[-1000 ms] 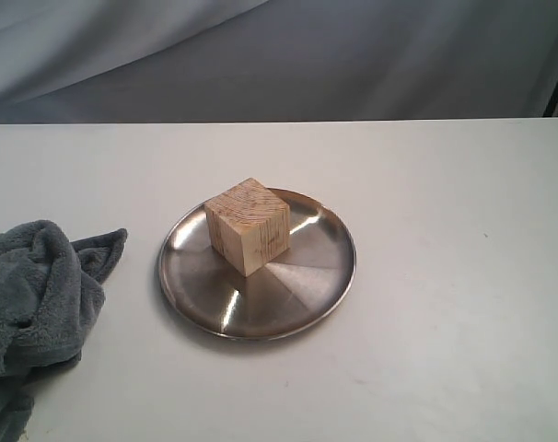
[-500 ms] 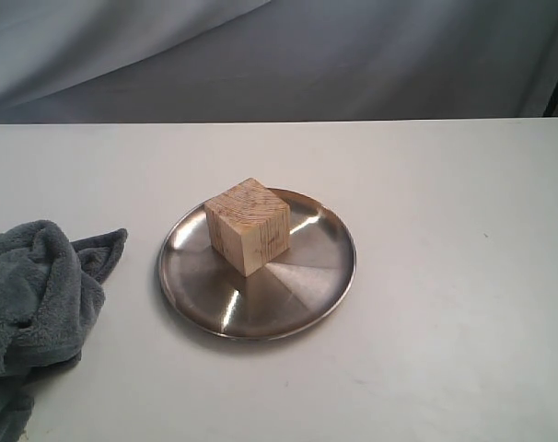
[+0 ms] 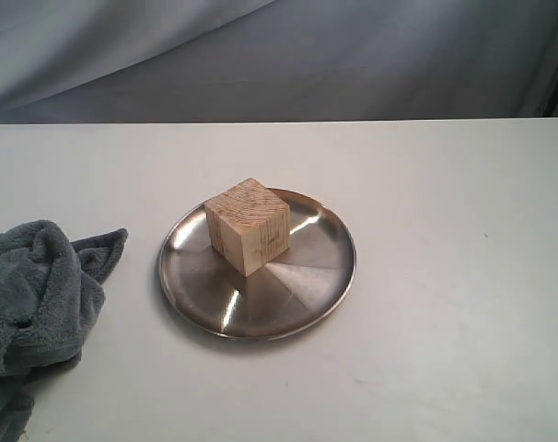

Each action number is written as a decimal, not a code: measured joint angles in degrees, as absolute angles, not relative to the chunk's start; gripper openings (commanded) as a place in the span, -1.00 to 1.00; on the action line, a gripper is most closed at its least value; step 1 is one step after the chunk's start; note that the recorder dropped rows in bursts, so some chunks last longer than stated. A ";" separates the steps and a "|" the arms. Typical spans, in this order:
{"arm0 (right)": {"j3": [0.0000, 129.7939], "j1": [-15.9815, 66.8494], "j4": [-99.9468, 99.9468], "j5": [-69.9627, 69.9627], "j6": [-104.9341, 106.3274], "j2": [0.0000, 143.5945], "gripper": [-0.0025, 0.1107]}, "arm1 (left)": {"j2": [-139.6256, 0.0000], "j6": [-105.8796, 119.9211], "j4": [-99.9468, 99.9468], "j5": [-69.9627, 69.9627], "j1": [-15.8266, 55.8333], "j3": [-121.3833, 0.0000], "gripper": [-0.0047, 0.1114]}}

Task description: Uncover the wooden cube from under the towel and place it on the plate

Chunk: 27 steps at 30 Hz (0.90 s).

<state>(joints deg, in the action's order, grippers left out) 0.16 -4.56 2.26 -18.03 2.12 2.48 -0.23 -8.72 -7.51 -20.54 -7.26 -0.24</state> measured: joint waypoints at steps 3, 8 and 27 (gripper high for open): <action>0.16 -4.56 2.26 -18.03 2.12 2.48 -0.96 | -0.23 -8.72 -7.51 -20.54 -7.02 -0.24 -0.92; 0.16 -4.56 2.26 -18.03 2.12 2.48 -0.96 | -0.23 -8.72 -7.51 -20.54 -5.61 -0.24 -0.92; 0.16 -4.56 2.26 -18.03 2.12 2.48 -0.96 | -0.23 -8.72 -7.51 -20.54 -5.49 -0.24 -0.92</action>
